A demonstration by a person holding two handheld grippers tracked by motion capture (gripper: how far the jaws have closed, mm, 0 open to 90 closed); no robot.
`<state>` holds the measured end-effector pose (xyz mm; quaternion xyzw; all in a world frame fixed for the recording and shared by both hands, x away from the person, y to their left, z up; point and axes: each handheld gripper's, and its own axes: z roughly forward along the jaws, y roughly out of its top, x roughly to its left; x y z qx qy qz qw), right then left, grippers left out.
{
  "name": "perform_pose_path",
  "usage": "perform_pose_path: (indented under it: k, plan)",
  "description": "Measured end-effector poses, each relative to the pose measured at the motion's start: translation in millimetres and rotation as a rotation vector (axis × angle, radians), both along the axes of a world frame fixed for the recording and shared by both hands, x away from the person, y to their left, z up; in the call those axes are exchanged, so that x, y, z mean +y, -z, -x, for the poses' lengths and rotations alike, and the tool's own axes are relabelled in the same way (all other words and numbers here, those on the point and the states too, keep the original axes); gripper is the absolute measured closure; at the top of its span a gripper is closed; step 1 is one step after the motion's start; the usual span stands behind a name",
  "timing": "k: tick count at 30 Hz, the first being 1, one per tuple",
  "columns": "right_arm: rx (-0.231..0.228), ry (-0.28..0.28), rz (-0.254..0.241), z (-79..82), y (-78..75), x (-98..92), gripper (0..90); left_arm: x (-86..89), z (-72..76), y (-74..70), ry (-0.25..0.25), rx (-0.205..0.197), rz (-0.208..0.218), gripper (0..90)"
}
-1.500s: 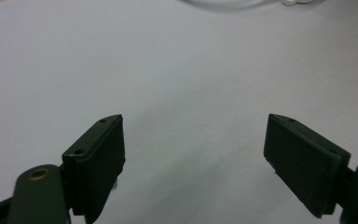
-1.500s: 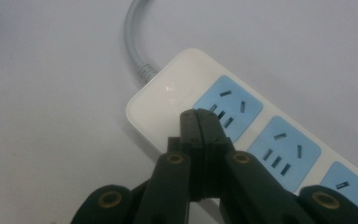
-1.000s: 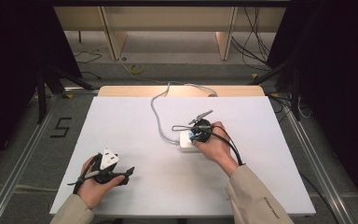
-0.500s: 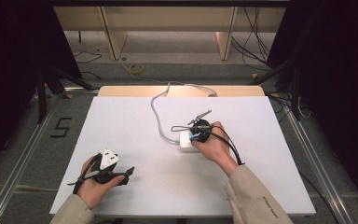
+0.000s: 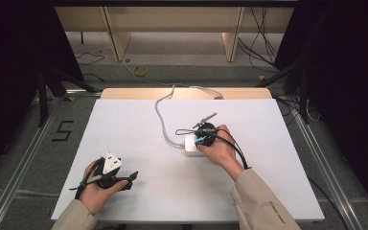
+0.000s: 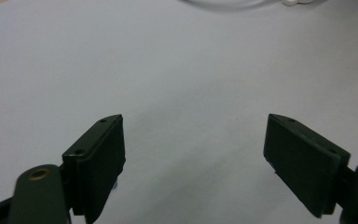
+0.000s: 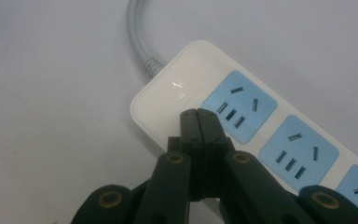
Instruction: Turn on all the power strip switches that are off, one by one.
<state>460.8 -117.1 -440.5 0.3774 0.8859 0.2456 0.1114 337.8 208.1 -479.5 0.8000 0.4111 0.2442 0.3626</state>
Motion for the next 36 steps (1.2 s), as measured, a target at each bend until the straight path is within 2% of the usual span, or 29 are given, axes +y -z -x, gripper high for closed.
perform_pose_path:
  k: [19, 28, 31, 33, 36]
  plan:
    - [0.023, 0.017, -0.018, -2.5, 4.5, -0.3, 90.0, -1.2, 0.6, 0.0, -0.002, 0.000, 0.002, 20.6]
    - [0.012, 0.023, -0.023, -2.4, 5.2, 1.3, 90.0, -0.2, 0.8, -0.4, -0.001, -0.005, 0.001, 20.7]
    - [0.003, 0.019, -0.012, -1.7, 1.8, -0.4, 90.0, -0.4, 0.7, 0.0, 0.001, -0.002, 0.003, 20.7]
    - [-0.007, 0.032, -0.036, -1.2, -1.6, -4.7, 90.0, -0.8, 0.4, 0.3, 0.001, 0.002, 0.002, 20.7]
    - [-0.015, 0.040, -0.042, -0.8, -8.5, -9.2, 90.0, -1.3, 0.1, 0.0, 0.001, 0.001, -0.003, 20.7]
